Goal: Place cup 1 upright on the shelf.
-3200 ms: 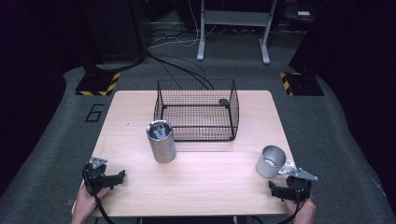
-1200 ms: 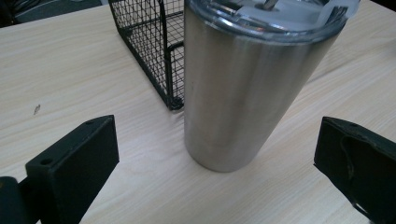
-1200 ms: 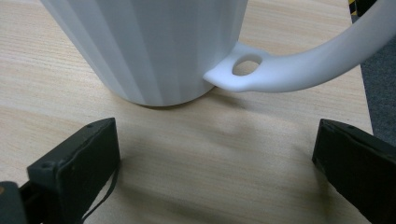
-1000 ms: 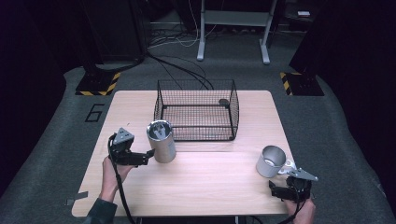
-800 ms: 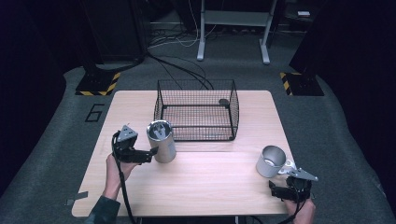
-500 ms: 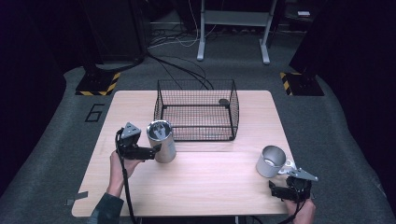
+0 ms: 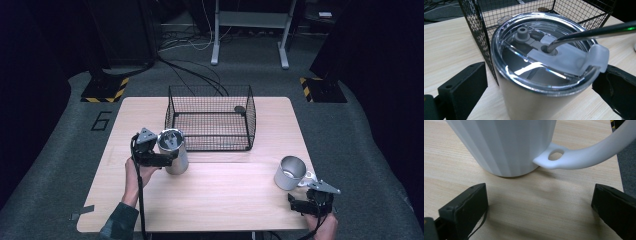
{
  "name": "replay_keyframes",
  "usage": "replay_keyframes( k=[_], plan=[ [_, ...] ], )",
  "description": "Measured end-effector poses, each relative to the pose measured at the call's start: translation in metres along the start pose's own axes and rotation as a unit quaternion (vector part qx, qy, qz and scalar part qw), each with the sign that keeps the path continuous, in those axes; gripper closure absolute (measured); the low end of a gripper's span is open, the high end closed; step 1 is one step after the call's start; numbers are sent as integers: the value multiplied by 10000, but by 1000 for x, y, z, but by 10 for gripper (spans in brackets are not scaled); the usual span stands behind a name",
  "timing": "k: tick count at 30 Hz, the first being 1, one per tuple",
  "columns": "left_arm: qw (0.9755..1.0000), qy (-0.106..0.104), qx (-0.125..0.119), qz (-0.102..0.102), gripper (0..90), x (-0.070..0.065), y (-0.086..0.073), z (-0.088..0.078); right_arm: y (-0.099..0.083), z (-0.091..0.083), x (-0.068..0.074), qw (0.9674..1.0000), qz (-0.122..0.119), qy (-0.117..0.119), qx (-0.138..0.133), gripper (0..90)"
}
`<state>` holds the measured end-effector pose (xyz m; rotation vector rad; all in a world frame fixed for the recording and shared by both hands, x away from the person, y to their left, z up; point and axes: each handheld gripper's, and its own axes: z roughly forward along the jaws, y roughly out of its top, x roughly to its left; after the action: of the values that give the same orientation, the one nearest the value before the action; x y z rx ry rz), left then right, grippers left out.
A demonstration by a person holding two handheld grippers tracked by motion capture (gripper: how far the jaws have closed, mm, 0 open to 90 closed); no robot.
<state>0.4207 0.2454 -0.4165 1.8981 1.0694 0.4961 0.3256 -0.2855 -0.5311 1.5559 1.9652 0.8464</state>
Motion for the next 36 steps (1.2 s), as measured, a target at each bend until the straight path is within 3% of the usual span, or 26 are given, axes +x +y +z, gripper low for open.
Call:
replay_keyframes(
  k=[27, 36],
  plan=[
    [9998, 95, -149, -71, 1, -4, 0, 27, 0, 0, 1, 10000, 49, -12, 12, 1],
    [9996, 156, -212, -53, 10, -5, 0, 29, -1, 0, 0, 10000, 35, -1, -34, 1]
  ],
)
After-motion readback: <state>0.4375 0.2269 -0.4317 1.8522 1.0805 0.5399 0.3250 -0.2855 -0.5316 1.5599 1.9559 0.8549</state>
